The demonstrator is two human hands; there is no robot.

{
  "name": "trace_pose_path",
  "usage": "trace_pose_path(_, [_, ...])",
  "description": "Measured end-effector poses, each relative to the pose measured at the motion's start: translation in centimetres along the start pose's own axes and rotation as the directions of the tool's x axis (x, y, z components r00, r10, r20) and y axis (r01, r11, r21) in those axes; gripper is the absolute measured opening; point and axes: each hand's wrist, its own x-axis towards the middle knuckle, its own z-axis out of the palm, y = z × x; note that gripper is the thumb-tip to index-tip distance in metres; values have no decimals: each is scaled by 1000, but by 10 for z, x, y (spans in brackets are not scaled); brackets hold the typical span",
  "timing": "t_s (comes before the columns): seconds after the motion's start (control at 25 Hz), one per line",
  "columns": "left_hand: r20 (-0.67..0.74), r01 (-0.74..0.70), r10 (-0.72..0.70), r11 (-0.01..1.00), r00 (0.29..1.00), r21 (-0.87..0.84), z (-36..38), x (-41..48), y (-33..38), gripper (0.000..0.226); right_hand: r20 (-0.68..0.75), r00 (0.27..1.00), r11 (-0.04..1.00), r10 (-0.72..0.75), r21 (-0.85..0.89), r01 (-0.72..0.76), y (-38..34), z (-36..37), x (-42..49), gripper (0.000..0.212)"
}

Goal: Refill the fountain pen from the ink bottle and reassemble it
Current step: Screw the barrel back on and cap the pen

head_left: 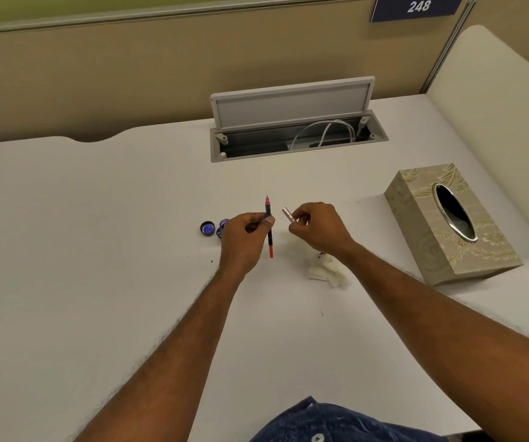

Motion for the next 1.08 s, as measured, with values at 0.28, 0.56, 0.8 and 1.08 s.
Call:
trace_pose_path(0.28, [-84,-1,-6,997,996,-83,-3,-5,13,34,-35,989,987,-147,55,148,-11,-14,-52,11])
trace_pose_path(0.56, [-156,-42,20,989,988,-143,-7,-16,23,34,35,977,977,-211,-30,212,-5,-9,-84,8])
trace_pose_path(0.8, [-177,-87,63,988,982,-129,-5,-25,27,31,40,972,972,-232,-20,233,-15,-10,-93,12])
trace_pose_path(1.08, [-206,-122,90,982,974,-146,-5,-31,28,32,-2,978,978,-209,26,209,-17,-12,-100,12])
